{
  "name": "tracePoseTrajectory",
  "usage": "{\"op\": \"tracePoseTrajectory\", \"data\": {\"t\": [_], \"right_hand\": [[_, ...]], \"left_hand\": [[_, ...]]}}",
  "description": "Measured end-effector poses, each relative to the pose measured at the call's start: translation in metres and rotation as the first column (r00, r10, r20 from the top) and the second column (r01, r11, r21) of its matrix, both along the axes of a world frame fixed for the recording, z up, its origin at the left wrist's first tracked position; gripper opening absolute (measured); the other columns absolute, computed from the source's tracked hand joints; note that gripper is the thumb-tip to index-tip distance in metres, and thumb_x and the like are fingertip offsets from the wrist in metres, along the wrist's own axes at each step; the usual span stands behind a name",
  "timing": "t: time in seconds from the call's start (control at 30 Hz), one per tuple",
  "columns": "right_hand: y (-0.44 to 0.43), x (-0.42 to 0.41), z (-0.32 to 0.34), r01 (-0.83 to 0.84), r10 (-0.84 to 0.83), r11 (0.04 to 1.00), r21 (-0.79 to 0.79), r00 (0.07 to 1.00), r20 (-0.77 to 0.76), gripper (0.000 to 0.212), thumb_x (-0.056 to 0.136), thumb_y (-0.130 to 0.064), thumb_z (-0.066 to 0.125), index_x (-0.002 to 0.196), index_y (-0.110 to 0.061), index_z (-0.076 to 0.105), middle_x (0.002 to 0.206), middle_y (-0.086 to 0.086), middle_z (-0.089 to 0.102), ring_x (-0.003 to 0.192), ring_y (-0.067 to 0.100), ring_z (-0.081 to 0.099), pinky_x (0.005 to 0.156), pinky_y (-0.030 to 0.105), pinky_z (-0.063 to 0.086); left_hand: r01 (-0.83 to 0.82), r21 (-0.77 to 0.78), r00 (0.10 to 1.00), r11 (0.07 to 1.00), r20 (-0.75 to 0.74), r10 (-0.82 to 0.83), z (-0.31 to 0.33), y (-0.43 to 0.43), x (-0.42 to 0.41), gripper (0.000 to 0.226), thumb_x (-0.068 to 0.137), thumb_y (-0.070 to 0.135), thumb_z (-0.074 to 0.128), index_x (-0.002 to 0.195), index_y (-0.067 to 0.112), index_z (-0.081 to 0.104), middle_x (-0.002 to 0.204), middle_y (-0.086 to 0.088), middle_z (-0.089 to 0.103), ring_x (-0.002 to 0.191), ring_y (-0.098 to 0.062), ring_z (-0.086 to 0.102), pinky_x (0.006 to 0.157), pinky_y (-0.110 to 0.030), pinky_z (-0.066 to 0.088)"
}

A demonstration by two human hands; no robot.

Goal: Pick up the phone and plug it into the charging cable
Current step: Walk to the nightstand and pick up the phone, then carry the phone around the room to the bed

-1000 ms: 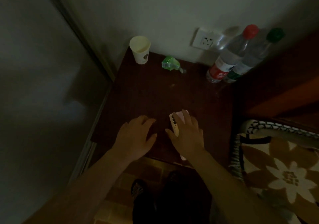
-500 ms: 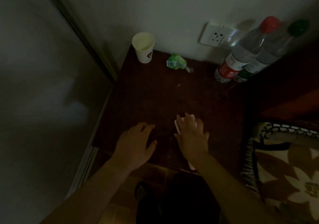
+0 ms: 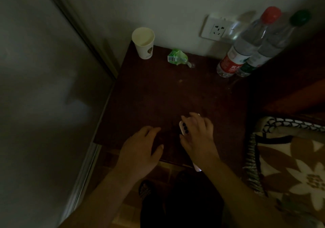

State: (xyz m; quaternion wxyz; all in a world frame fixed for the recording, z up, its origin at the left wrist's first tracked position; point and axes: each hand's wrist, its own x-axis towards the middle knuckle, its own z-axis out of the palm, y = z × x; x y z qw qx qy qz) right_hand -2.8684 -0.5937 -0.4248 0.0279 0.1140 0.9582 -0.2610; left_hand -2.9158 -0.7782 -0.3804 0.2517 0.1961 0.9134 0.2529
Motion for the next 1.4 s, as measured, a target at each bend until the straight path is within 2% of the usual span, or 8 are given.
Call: {"op": "tracePoseTrajectory", "data": {"t": [0.13, 0.33, 0.5, 0.67, 0.73, 0.83, 1.23, 1.4], "right_hand": [[0.008, 0.004, 0.002, -0.008, 0.006, 0.998, -0.061, 0.999, -0.046, 0.056, 0.077, -0.023, 0.068, 0.129, -0.022, 0.045, 0.139, 0.007, 0.038, 0.12, 0.027, 0.024, 0.089, 0.037, 0.032], [0.02, 0.011, 0.031, -0.013, 0.004, 0.986, -0.164, 0.999, -0.054, 0.054, 0.081, -0.026, 0.065, 0.13, -0.027, 0.043, 0.141, 0.004, 0.035, 0.126, 0.026, 0.028, 0.093, 0.034, 0.026], [0.018, 0.017, 0.101, -0.036, 0.023, 0.95, -0.31, 0.999, -0.045, 0.053, 0.08, -0.027, 0.067, 0.13, -0.028, 0.047, 0.142, -0.001, 0.035, 0.127, 0.014, 0.03, 0.101, 0.035, 0.032], [0.004, 0.017, 0.184, -0.177, 0.13, 0.875, -0.45, 0.982, -0.133, 0.051, 0.08, -0.031, 0.065, 0.127, -0.037, 0.047, 0.138, -0.011, 0.034, 0.123, 0.0, 0.033, 0.095, 0.019, 0.034], [-0.007, 0.016, 0.213, -0.246, 0.178, 0.836, -0.49, 0.967, -0.181, 0.049, 0.079, -0.035, 0.063, 0.125, -0.04, 0.048, 0.133, -0.016, 0.035, 0.115, -0.016, 0.031, 0.084, 0.001, 0.032], [-0.028, 0.018, 0.248, -0.378, 0.304, 0.795, -0.474, 0.925, -0.227, 0.051, 0.079, -0.042, 0.061, 0.126, -0.043, 0.044, 0.127, -0.024, 0.033, 0.111, -0.025, 0.025, 0.077, -0.007, 0.027], [-0.164, 0.07, 0.329, -0.762, 0.72, 0.431, -0.484, 0.613, -0.325, 0.047, 0.079, -0.029, 0.063, 0.123, -0.034, 0.048, 0.132, -0.009, 0.042, 0.113, 0.0, 0.042, 0.081, 0.002, 0.033], [-0.226, 0.12, 0.343, -0.838, 0.822, 0.276, -0.471, 0.46, -0.335, 0.05, 0.079, -0.03, 0.064, 0.126, -0.036, 0.047, 0.133, -0.011, 0.044, 0.115, -0.002, 0.041, 0.085, 0.006, 0.033]], "left_hand": [[-0.003, -0.011, 1.0, 1.0, -0.006, 0.003, 0.01, 0.002, 0.004, 0.052, 0.09, 0.044, 0.044, 0.138, 0.029, 0.031, 0.143, 0.004, 0.037, 0.123, -0.013, 0.041, 0.099, -0.037, 0.041], [-0.054, 0.004, 0.998, 0.999, -0.041, 0.055, 0.04, 0.009, 0.008, 0.052, 0.09, 0.042, 0.045, 0.139, 0.026, 0.033, 0.142, 0.004, 0.038, 0.12, -0.013, 0.043, 0.097, -0.033, 0.041], [-0.151, 0.069, 0.986, 0.986, -0.058, 0.155, 0.104, 0.014, 0.022, 0.051, 0.09, 0.04, 0.047, 0.137, 0.025, 0.035, 0.141, 0.0, 0.04, 0.121, -0.016, 0.044, 0.098, -0.033, 0.04], [-0.294, 0.1, 0.945, 0.95, -0.12, 0.305, 0.182, 0.002, 0.048, 0.049, 0.089, 0.039, 0.05, 0.135, 0.025, 0.039, 0.139, -0.001, 0.044, 0.111, -0.017, 0.052, 0.095, -0.031, 0.04], [-0.37, 0.114, 0.909, 0.922, -0.162, 0.384, 0.211, -0.006, 0.064, 0.047, 0.089, 0.038, 0.051, 0.133, 0.024, 0.043, 0.137, -0.002, 0.047, 0.107, -0.017, 0.054, 0.095, -0.031, 0.041], [-0.466, 0.129, 0.844, 0.875, -0.232, 0.483, 0.249, -0.02, 0.089, 0.05, 0.086, 0.044, 0.047, 0.131, 0.021, 0.046, 0.132, -0.005, 0.052, 0.113, -0.02, 0.052, 0.096, -0.041, 0.044], [-0.822, 0.224, 0.424, 0.523, -0.372, 0.826, 0.314, -0.105, 0.235, 0.046, 0.087, 0.045, 0.047, 0.13, 0.03, 0.044, 0.133, 0.004, 0.05, 0.115, -0.009, 0.047, 0.09, -0.025, 0.039], [-0.907, 0.157, 0.299, 0.391, -0.414, 0.86, 0.324, -0.15, 0.304, 0.044, 0.088, 0.047, 0.047, 0.13, 0.033, 0.044, 0.133, 0.005, 0.05, 0.085, -0.008, 0.052, 0.076, -0.02, 0.035]]}}
